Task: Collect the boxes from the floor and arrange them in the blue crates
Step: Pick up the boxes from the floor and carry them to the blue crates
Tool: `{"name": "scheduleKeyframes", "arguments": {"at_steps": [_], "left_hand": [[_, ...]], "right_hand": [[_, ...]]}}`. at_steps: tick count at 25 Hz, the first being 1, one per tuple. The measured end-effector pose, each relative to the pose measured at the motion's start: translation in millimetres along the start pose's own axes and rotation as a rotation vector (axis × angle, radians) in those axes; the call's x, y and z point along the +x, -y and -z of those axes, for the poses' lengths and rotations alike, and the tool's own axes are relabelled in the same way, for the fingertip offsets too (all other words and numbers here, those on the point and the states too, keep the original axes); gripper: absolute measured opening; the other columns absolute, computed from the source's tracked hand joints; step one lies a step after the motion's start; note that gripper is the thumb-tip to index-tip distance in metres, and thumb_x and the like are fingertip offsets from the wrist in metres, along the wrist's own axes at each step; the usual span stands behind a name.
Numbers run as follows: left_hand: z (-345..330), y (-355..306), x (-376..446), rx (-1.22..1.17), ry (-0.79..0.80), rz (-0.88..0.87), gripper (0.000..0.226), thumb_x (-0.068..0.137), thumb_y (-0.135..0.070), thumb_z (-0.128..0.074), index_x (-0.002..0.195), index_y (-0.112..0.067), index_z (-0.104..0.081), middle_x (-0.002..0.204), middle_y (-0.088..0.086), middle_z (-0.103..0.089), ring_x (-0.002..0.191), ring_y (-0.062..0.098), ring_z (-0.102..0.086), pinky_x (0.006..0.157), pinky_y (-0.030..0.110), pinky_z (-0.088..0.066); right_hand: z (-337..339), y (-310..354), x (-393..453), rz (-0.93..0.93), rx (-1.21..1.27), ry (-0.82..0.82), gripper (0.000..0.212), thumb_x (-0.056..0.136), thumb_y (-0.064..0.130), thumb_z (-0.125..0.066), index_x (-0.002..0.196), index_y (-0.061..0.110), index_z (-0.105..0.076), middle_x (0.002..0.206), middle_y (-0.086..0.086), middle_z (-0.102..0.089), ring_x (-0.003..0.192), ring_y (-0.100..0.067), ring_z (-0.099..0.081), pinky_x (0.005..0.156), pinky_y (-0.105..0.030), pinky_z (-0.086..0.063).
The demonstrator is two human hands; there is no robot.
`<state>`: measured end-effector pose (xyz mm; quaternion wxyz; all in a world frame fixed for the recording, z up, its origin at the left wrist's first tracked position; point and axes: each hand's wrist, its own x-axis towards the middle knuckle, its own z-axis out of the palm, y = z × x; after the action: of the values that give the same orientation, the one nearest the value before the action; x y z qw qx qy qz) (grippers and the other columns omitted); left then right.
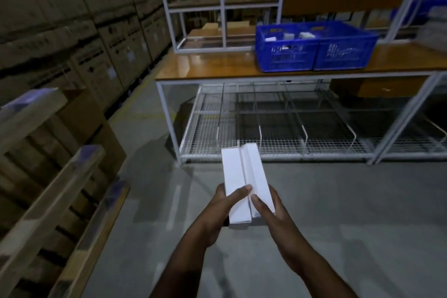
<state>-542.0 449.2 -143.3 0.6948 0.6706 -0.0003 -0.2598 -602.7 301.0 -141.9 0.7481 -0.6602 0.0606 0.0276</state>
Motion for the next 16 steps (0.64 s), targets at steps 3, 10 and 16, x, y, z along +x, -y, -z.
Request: {"name": "scheduleKeyframes", "arguments": {"at_steps": [3, 10, 16], "left_hand": [[-11.0, -28.1, 31.2, 0.027, 0.025, 0.021, 0.088, 0.067, -0.08, -0.065, 0.141, -0.039, -0.039, 0.127, -0.008, -0.067, 0.11, 0.018, -0.07, 0.093, 0.043, -0.059], [-75.0, -78.9, 151.1, -0.01, 0.046, -0.008, 0.067, 0.08, -0.08, -0.037, 0.135, -0.043, -0.047, 0.118, -0.003, -0.073, 0.1, 0.022, -0.074, 0.071, 0.041, -0.062], [-139.7, -132.2, 278.3, -0.049, -0.006, -0.087, 0.083, 0.073, -0.087, -0.047, 0.14, -0.037, -0.047, 0.127, 0.001, -0.068, 0.108, 0.025, -0.071, 0.083, 0.044, -0.062]], "right_hand": [[16.5, 20.3, 21.3, 0.039, -0.001, -0.026, 0.068, 0.081, 0.047, -0.075, 0.139, 0.043, -0.04, 0.131, 0.023, -0.058, 0.109, 0.008, -0.061, 0.08, -0.013, -0.053], [102.3, 38.5, 127.4, 0.096, 0.019, -0.171, 0.075, 0.069, 0.043, -0.081, 0.134, 0.039, -0.044, 0.125, 0.011, -0.062, 0.109, -0.009, -0.064, 0.073, -0.024, -0.059], [200.6, 77.8, 240.6, 0.135, 0.002, -0.149, 0.076, 0.07, 0.059, -0.079, 0.135, 0.041, -0.045, 0.126, 0.012, -0.064, 0.11, -0.006, -0.065, 0.079, -0.023, -0.058]]}}
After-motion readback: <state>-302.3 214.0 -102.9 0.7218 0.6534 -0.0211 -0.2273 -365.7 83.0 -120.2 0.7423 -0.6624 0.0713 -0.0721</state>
